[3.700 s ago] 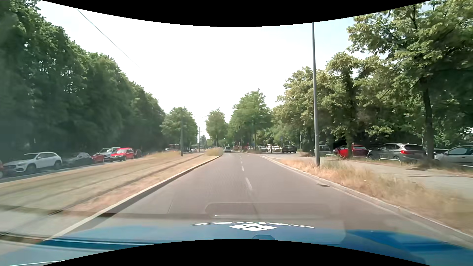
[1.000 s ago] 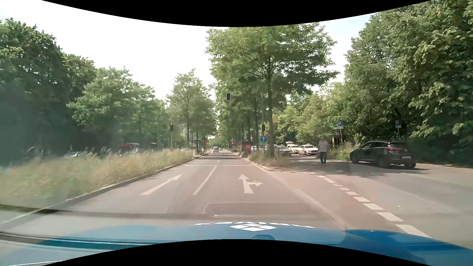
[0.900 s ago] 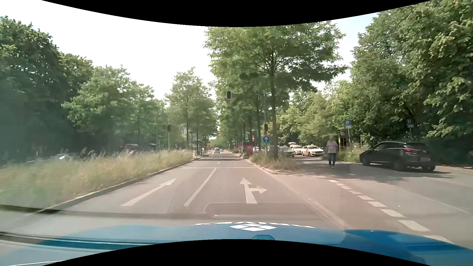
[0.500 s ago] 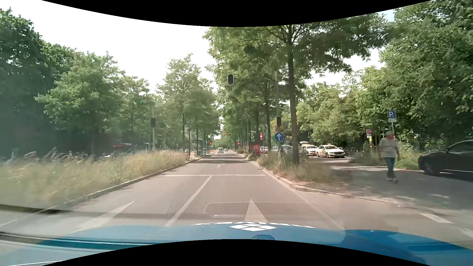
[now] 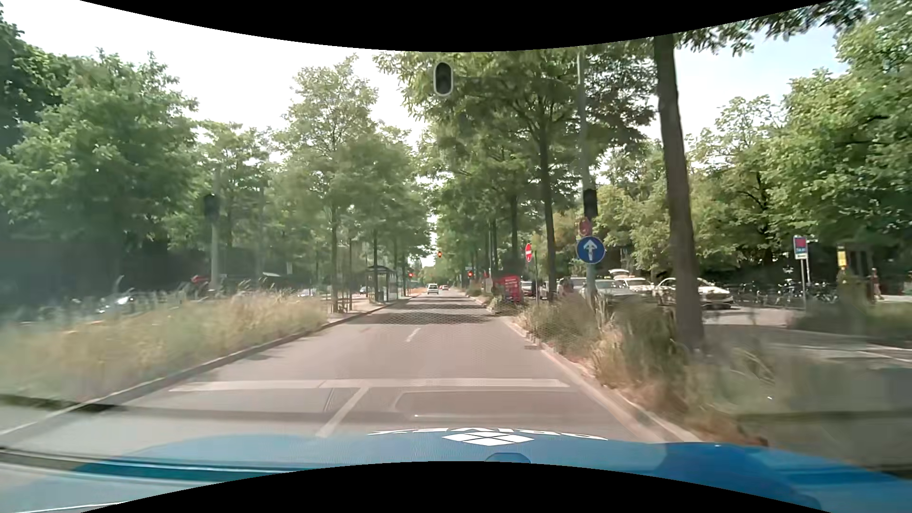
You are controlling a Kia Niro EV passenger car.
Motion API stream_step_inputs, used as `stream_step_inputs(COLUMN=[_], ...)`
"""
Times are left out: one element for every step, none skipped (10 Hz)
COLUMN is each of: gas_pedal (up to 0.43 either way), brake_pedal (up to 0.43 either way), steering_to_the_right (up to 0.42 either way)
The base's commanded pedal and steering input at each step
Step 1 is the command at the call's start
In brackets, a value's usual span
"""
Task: Follow the waypoints while adhering to traffic rules and regulations
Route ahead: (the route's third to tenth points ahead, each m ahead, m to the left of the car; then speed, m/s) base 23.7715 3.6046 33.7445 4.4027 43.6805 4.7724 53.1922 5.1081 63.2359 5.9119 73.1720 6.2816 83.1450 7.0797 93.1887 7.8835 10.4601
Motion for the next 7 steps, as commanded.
stream_step_inputs(gas_pedal=[0.087,0.079,0.079,0.079,0.079,0.067,0.067], brake_pedal=[0.000,0.000,0.000,0.000,0.000,0.000,0.000], steering_to_the_right=[-0.020,-0.018,-0.015,-0.015,-0.015,-0.015,-0.014])
